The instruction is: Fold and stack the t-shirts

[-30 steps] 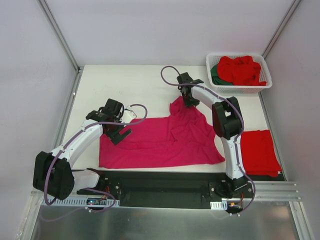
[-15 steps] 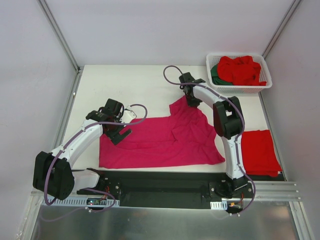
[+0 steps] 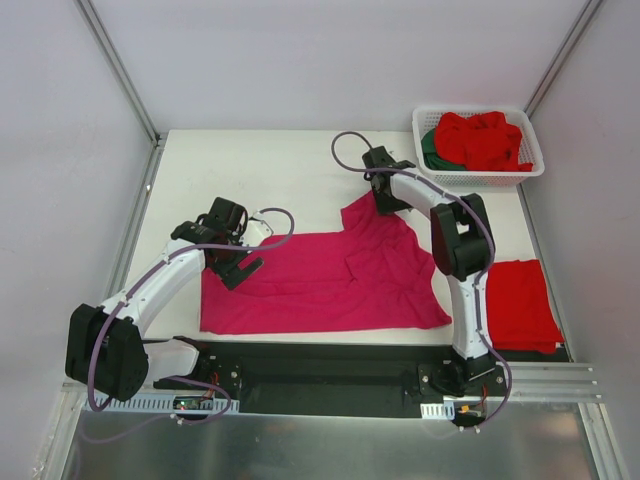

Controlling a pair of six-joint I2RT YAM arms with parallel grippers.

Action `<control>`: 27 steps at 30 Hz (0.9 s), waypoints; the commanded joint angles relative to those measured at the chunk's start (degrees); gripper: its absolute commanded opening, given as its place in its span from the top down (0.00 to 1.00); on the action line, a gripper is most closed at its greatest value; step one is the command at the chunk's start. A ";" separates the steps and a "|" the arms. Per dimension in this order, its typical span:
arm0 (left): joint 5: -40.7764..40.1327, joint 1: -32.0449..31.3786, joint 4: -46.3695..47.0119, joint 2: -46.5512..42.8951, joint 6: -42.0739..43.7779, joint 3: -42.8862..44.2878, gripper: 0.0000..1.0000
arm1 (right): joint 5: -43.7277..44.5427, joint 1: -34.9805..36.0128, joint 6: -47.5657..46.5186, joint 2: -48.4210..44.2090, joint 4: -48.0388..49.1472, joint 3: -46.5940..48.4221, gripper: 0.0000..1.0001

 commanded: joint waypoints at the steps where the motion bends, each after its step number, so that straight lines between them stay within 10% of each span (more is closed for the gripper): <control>1: -0.13 0.04 -1.52 -1.44 -1.05 -0.03 0.01 | -1.74 0.47 1.28 -7.82 5.86 -5.49 0.41; 9: -0.30 0.04 -1.69 -1.26 -1.14 -0.12 0.01 | -15.90 3.10 -0.04 -12.93 13.16 -9.18 0.66; 27: -1.00 0.04 -1.78 -2.67 -0.61 -1.26 0.01 | -23.98 6.80 -3.12 -9.69 14.85 -5.94 0.67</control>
